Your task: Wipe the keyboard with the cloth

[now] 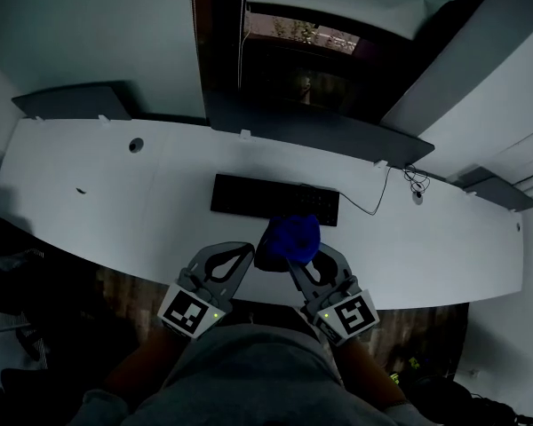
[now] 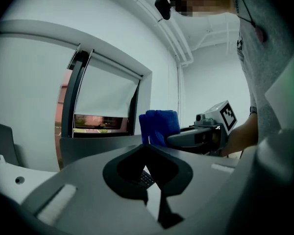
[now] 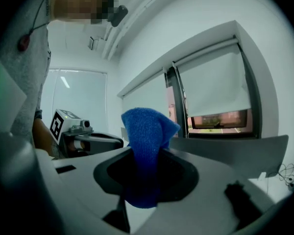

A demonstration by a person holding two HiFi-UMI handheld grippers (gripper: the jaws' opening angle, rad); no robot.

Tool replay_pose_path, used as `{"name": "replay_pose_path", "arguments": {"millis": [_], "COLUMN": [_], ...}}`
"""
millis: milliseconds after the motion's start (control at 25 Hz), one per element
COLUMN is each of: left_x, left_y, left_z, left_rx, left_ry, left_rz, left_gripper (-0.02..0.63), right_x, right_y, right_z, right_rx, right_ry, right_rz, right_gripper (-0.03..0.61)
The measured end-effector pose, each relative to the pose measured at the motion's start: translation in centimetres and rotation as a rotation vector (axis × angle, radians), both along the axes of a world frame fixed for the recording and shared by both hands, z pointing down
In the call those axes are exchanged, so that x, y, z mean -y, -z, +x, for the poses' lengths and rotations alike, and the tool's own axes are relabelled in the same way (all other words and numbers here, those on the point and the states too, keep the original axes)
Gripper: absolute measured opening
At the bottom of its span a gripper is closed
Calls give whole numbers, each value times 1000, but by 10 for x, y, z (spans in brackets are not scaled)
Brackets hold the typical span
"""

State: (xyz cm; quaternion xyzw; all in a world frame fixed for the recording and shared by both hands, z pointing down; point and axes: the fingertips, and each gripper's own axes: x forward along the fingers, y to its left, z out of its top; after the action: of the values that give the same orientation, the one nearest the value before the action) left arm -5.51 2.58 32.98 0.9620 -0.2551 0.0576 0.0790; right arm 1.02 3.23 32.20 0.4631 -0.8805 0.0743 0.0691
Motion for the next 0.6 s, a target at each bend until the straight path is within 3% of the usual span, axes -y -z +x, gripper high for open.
{"name": "replay_pose_path", "arguments": {"millis": [600], "left_x": [43], "left_y": [-24], "left_z": [64], "left_rx": [61], "left_ry": [140], "left_rz": [-22], "left_gripper": [8], "right_x": [50], "right_y": [-41], "right_z": [54], "right_rx": [31], "right_ry": [136], "right_rz": [-85], "right_gripper": [123]}}
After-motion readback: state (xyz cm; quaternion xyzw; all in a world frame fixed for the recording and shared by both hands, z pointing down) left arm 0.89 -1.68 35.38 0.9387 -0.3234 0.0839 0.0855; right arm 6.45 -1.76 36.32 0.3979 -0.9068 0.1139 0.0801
